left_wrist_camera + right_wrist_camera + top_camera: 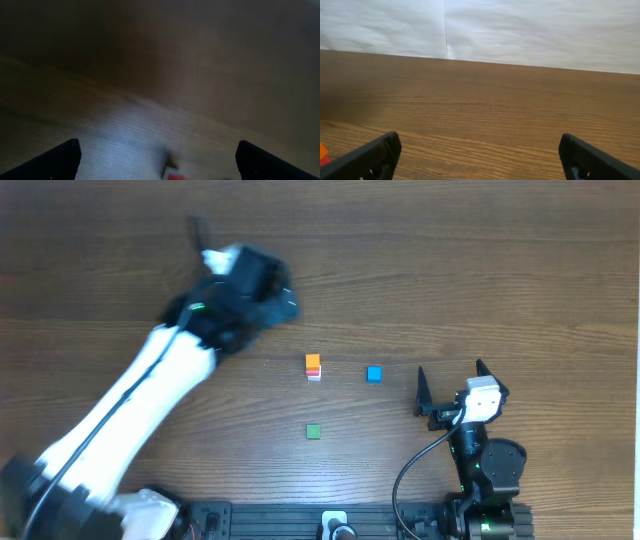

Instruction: Stack Cubes

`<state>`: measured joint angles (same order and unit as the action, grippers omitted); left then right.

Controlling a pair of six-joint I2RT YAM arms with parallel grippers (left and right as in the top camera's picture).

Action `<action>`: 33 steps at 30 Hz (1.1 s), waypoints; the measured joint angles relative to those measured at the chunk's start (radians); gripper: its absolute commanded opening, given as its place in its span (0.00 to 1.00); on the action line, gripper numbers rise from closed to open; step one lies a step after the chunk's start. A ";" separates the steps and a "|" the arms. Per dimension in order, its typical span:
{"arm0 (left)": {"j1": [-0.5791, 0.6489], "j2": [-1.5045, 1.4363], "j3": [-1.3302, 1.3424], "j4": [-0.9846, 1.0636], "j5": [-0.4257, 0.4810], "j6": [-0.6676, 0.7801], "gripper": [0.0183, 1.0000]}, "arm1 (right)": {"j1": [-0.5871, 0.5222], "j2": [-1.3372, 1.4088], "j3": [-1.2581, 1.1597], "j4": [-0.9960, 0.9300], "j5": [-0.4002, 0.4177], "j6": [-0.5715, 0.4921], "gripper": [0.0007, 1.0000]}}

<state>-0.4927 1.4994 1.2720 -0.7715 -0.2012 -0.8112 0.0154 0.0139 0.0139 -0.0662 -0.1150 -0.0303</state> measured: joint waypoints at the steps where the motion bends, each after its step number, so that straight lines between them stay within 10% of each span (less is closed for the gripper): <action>1: 0.039 -0.065 -0.038 0.044 0.000 0.007 1.00 | 0.000 0.000 0.000 0.000 0.000 0.000 0.99; 19: 0.454 -1.027 -0.836 0.493 0.106 0.410 1.00 | 0.000 -0.001 0.000 0.000 0.000 0.000 0.99; 33: 0.474 -1.289 -0.902 0.582 0.143 0.735 1.00 | 0.000 -0.001 0.000 0.000 0.000 0.000 0.99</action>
<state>-0.0189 0.2108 0.3698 -0.1898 -0.0586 -0.0757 0.0154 0.0128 0.0139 -0.0662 -0.1150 -0.0303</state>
